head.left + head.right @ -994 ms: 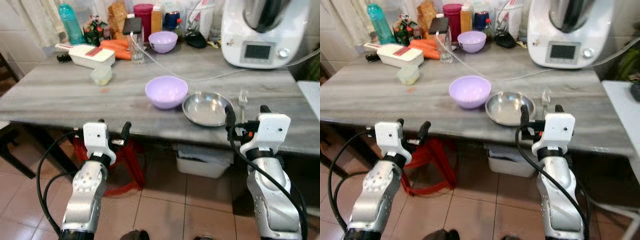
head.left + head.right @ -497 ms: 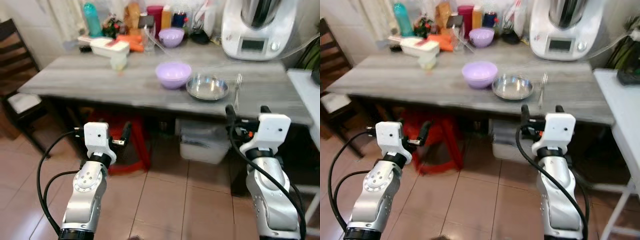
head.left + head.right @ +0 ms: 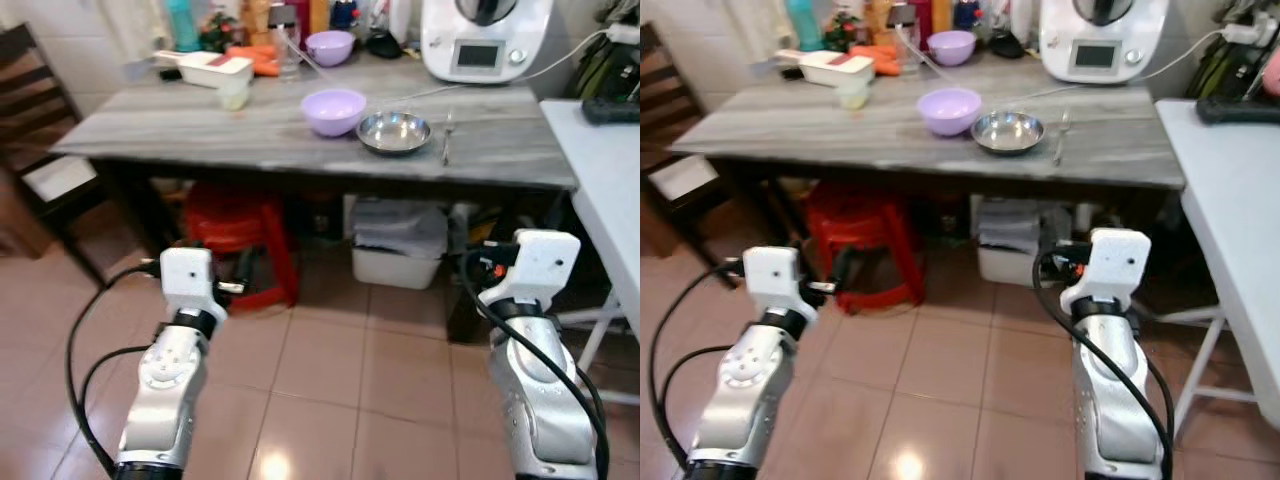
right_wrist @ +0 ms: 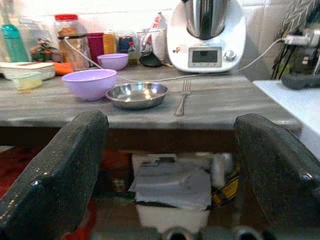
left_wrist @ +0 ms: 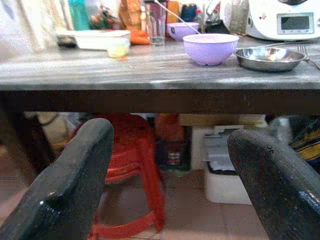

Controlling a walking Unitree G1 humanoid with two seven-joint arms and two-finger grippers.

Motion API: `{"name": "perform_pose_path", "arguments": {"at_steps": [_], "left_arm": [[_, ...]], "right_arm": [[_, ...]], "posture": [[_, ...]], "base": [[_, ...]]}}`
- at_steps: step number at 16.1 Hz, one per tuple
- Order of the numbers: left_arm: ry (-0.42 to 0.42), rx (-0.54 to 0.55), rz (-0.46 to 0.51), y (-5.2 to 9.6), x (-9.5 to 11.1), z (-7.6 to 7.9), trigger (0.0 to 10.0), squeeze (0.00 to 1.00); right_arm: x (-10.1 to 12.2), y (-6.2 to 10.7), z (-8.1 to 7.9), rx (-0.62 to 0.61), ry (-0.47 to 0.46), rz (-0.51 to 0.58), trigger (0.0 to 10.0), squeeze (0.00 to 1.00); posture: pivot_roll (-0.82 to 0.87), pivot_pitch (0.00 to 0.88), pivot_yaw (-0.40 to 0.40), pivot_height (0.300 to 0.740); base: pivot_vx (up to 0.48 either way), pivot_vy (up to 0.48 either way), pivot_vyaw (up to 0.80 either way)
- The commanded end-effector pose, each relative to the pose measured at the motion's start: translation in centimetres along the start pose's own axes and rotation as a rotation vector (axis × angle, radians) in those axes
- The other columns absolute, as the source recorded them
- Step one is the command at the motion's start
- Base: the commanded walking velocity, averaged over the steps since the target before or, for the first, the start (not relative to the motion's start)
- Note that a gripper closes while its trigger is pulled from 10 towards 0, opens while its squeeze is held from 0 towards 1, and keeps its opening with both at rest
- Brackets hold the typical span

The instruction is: Setting the table

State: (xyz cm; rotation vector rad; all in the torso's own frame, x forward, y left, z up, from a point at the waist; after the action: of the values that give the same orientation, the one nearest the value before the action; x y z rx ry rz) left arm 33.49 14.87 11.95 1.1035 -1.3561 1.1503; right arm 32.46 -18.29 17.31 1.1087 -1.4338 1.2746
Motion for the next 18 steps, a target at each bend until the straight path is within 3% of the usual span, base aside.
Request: {"name": "perform_pose_path", "arguments": {"at_steps": [1, 8, 18], "left_arm": [[0.006, -0.017, 0.013, 0.03, 0.15, 0.27, 10.0, 0.0], [-0.003, -0.048, 0.005, 0.15, 0.02, 0.52, 10.0, 0.0], [0.002, -0.072, 0.012, 0.12, 0.16, 0.73, 10.0, 0.0]], "right_arm": [[0.41, -0.03, 0.29, -0.01, -0.002, 0.011, 10.0, 0.0], [0.19, -0.13, 0.43, -0.016, 0.005, 0.0, 10.0, 0.0], [0.0, -0.38, 0.03, -0.009, 0.001, -0.007, 10.0, 0.0]], "posture": [[-0.1, 0.061, 0.074, 0.74], [-0.1, 0.066, 0.074, 0.74], [-0.09, 0.064, 0.073, 0.74]], "base": [[0.0, 0.0, 0.0], [0.0, -0.122, 0.0], [0.0, -0.451, 0.0]]}}
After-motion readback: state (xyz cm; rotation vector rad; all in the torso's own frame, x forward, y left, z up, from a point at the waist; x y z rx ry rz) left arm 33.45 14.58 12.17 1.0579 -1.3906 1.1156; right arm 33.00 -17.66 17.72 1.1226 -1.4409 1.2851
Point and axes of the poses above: a point about 5 cm out from each wrist's last joint towards the gripper, its own y axis pointing back from the gripper into the wrist, its own x axis along the axis of the wrist's last joint, z = x × y, the point moved 5 cm from there along -y, pointing out of the wrist towards the gripper, and after that the axes turned 4 degrees about -y, right-handed, at the moved point
